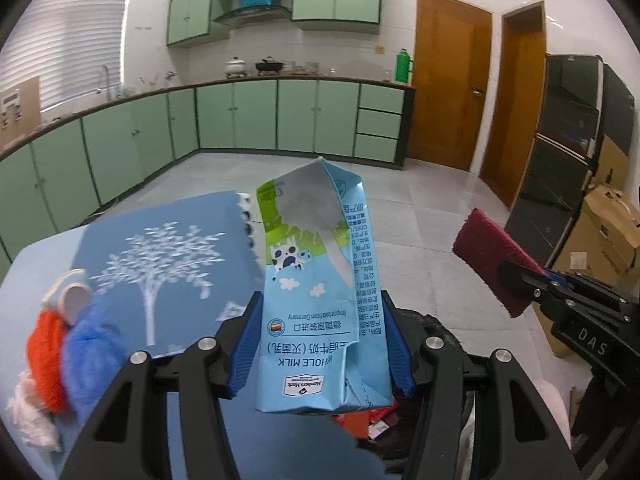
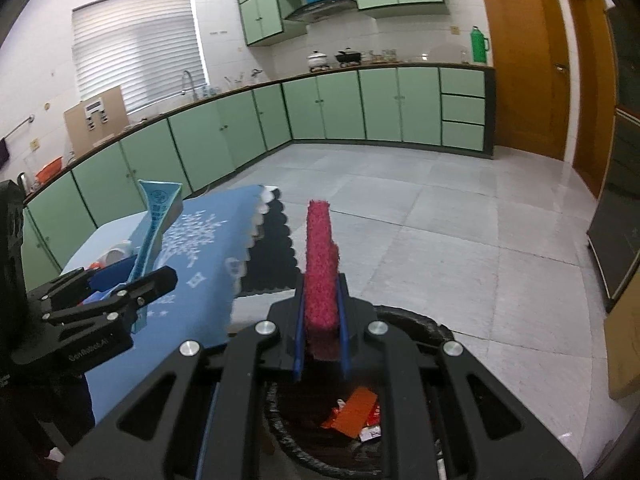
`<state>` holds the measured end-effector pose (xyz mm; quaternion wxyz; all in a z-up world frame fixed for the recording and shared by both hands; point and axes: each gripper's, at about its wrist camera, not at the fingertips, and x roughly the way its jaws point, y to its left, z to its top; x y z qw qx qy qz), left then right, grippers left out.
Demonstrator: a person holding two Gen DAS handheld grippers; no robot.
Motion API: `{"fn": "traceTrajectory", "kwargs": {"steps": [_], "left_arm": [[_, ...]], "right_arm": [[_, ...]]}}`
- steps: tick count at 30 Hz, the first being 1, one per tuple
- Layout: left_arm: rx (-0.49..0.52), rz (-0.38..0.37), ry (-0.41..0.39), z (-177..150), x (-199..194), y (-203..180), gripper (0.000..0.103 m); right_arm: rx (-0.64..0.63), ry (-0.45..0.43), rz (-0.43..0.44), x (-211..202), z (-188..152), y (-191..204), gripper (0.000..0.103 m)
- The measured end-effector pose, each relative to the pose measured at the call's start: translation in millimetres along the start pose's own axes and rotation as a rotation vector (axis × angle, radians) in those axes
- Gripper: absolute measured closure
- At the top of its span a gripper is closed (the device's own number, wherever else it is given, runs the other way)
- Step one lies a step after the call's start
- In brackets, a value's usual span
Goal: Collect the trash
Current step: 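Carry the milk carton and sponge stick over the black bin, then open both tools to drop the carton and sponge stick into the bin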
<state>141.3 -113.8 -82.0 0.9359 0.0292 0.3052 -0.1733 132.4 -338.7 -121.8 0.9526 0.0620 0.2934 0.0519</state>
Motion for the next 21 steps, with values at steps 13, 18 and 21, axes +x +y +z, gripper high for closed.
{"fn": "traceTrajectory", "kwargs": {"steps": [13,18,21], "left_arm": [[0.040,-0.055,0.077,0.9,54.3,-40.2,0.048],[0.038,-0.064,0.098,-0.2,63.4,-45.7,0.048],[0.022,-0.087,0.134,1.6,73.1,-40.8,0.047]], "right_arm": [[0.073,0.042,-0.068,24.8,-17.7,-50.5,0.091],[0.087,0.056,-0.083,30.8,-21.5,-52.7,0.088],[0.094,0.070,-0.091,36.3,-22.8,-55.6,0.072]]}}
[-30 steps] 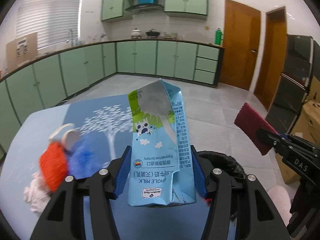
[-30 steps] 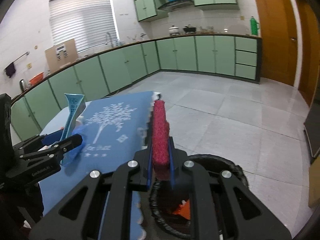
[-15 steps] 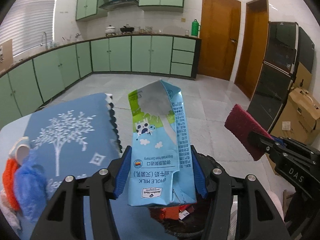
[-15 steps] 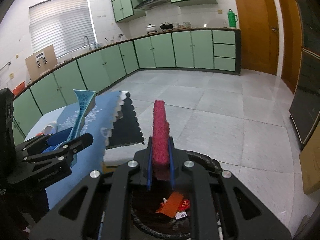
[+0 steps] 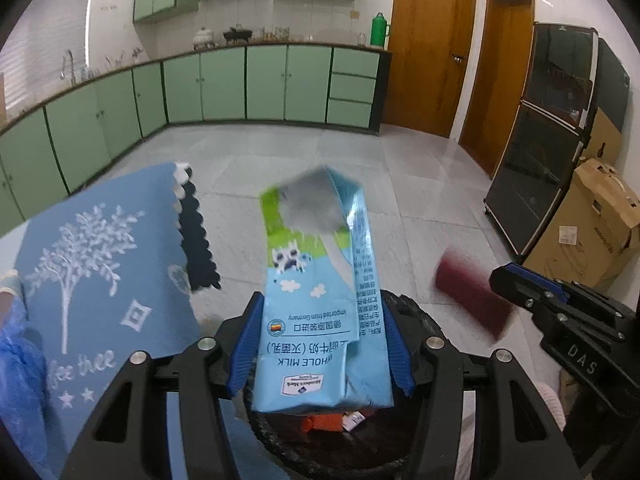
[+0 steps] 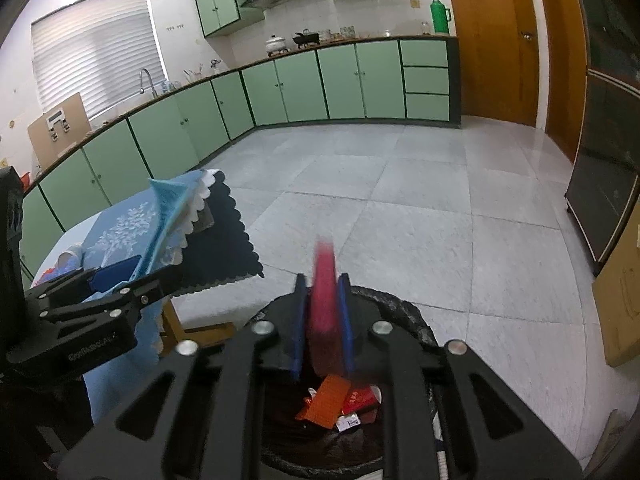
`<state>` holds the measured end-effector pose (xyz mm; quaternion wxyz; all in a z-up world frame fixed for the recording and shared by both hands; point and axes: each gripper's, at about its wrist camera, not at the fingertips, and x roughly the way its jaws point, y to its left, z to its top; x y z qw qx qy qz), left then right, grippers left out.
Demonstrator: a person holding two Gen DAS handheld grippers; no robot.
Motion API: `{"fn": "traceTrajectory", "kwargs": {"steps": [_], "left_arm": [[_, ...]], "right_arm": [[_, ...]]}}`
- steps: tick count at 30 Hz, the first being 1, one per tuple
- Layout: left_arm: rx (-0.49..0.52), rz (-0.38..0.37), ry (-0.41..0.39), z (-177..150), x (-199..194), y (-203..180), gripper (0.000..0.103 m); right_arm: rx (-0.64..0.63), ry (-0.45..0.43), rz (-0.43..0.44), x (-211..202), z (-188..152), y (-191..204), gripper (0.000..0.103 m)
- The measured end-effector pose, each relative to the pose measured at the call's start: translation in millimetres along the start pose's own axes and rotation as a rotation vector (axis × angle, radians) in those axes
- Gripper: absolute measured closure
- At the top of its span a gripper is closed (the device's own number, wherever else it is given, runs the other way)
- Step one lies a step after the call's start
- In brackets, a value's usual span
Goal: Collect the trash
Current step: 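Open both tools to drop the carton and sponge stick into the bin, then move both open tools back over the remaining trash on the table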
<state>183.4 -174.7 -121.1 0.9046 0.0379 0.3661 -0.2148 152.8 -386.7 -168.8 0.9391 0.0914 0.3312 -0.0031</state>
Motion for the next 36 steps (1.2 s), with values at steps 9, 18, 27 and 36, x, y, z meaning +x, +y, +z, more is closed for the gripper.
{"fn": "traceTrajectory", "kwargs": {"steps": [9,18,27,36], "left_arm": [[-0.045,0.008,-0.015,1.0,-8.9,17.1,0.031],[-0.099,0.091,-0.096,-1.1,-56.9,56.5,0.016],[-0.170,0.209,-0.160,-22.2,-114.6,109.2,0.013],[-0.222,0.371,-0.190,-53.8,-165.3,163.5,0.013]], "right_arm": [[0.047,-0.039,-0.064,-7.2,-5.8,-6.8,0.015],[0.051,-0.054,-0.044,-19.7,1.3,13.7,0.007],[-0.019,-0.053,0.046,-19.8,7.3,74.1,0.007],[-0.109,-0.035,0.162,-10.9,2.5,155.9,0.007]]}}
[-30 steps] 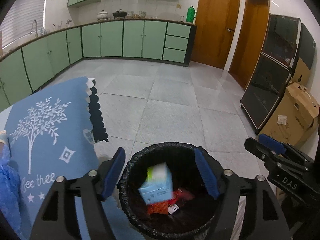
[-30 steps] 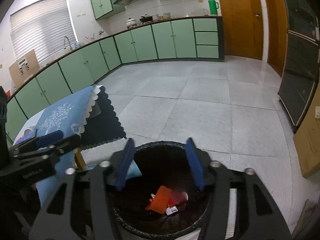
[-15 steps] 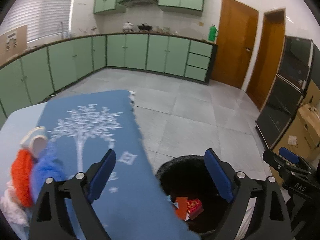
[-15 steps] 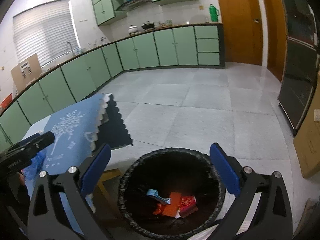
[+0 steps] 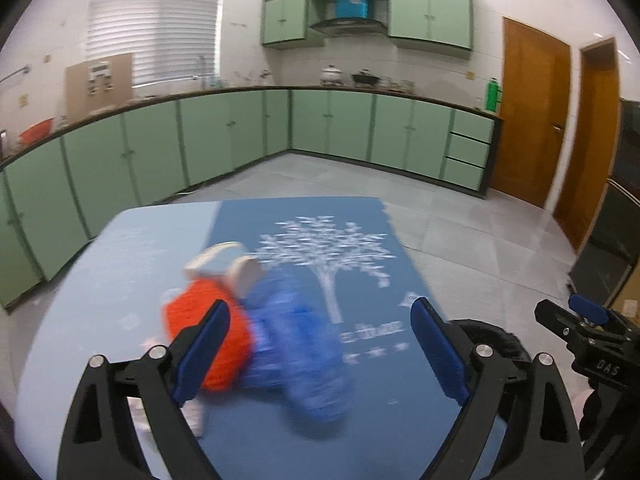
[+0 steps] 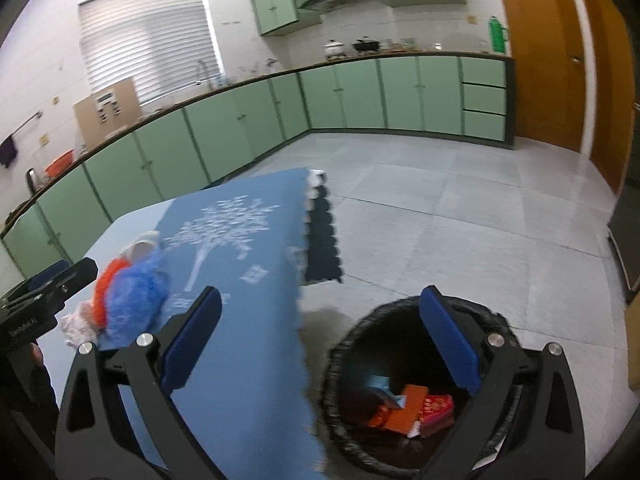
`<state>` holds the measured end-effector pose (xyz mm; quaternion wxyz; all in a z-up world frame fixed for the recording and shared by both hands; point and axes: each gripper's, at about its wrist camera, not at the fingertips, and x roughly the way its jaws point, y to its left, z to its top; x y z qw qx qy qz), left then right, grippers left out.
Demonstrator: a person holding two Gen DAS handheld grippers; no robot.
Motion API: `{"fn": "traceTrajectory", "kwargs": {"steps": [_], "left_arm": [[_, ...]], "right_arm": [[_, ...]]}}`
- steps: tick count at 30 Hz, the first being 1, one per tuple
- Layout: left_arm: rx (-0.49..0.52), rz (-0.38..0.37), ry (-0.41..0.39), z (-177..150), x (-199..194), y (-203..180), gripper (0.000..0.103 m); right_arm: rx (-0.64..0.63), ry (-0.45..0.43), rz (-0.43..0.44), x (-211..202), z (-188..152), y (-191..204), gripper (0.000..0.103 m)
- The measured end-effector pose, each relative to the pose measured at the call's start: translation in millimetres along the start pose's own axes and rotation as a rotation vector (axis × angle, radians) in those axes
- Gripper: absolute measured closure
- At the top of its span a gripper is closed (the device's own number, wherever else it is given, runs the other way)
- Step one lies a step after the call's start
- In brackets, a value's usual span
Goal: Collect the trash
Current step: 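Move both open tools back over the remaining trash on the table, then grasp the blue plastic bag with the right tool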
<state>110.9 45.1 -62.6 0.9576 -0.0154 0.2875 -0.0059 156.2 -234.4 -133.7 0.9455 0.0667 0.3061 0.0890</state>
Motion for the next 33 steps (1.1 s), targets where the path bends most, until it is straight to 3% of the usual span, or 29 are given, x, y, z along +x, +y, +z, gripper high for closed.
{"fn": "traceTrajectory", "kwargs": {"steps": [15,25,33], "left_arm": [[-0.094,0.207,0.007,-27.2,-18.2,103.3,0.013],[-0.119,0.227,0.037,-39.4,-16.1,129.6,0.013],[-0.131,0.225,0.048,-40.5,-12.9,137.3,0.013]], "right_arm": [[-0.133,0.031,0.164,33.4,1.9,105.0,0.007],[-0.239,0.080,0.220,62.9,-6.0,164.7,0.007],[-0.261,0.159,0.228,87.6,-14.6,179.2,0.042]]}}
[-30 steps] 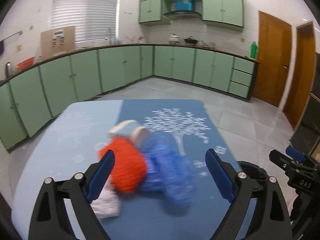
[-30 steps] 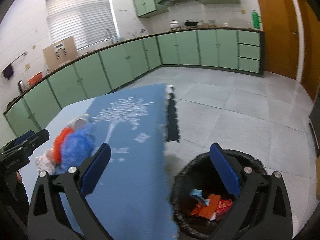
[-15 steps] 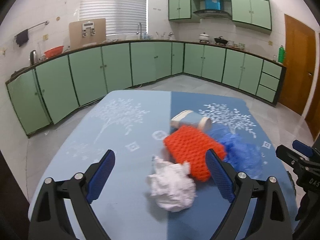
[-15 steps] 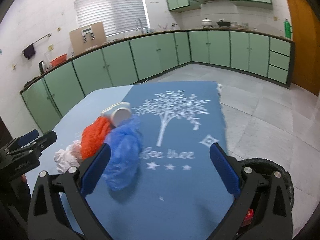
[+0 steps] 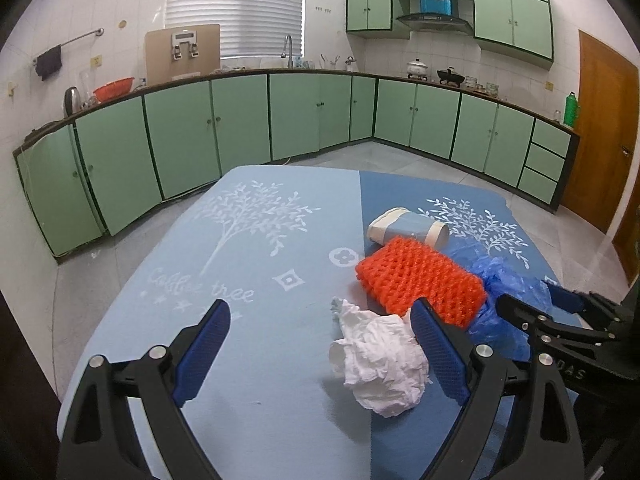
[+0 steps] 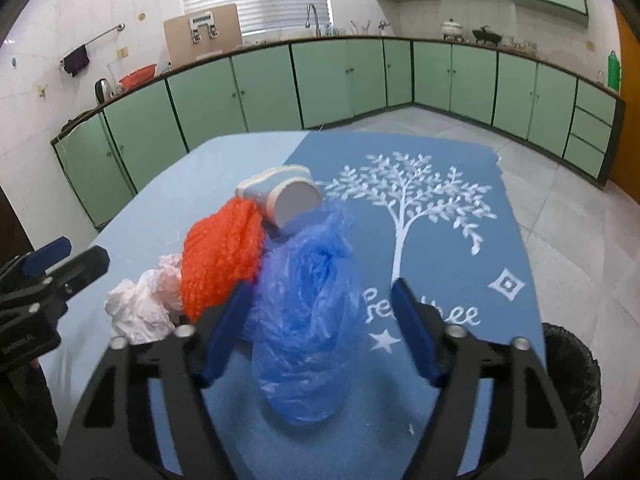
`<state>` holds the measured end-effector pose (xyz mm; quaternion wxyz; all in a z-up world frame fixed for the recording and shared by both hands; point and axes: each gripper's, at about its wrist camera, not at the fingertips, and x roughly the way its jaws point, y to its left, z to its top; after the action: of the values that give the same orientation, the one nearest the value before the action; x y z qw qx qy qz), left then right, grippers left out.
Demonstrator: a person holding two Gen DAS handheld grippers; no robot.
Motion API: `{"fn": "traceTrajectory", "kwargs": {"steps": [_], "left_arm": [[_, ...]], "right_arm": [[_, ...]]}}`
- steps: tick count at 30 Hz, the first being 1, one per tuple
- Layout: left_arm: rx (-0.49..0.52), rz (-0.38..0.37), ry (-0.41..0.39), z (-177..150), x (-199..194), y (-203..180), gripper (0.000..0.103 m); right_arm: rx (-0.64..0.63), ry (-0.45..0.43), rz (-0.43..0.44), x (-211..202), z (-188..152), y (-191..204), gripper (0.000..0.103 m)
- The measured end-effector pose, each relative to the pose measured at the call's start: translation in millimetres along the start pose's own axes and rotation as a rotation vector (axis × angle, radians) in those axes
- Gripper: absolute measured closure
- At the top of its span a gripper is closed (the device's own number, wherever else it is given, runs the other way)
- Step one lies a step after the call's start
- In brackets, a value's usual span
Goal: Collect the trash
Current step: 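Grasp the blue plastic bag with the right tool, then grasp the white tissue with the left tool while the right tool holds the bag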
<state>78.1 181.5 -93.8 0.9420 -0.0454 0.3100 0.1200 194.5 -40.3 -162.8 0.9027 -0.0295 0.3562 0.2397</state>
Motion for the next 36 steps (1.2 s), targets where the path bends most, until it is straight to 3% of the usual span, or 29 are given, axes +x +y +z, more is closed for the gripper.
{"fn": "traceTrajectory", "kwargs": {"steps": [4,8,24,36], "left_arm": [[-0.007,-0.003,0.008,-1.7,1.9,1.7,0.013],[-0.007,-0.021,0.013,-3.0,0.0,-2.7,0.013],[-0.003,-0.065,0.113,-17.7,27.1,-28.7,0.015],[0.005,-0.071,0.156,-20.2,28.9,-36.4,0.070]], "right_arm": [[0.018,0.058,0.062,8.5,-6.9,-3.5,0.072],[0.003,0.050,0.078,2.6,-7.6,-3.1,0.089],[0.047,-0.005,0.005,-42.3,-12.9,-40.6,0.091],[0.065,-0.020,-0.008,-52.7,-17.2,-52.4,0.091]]}}
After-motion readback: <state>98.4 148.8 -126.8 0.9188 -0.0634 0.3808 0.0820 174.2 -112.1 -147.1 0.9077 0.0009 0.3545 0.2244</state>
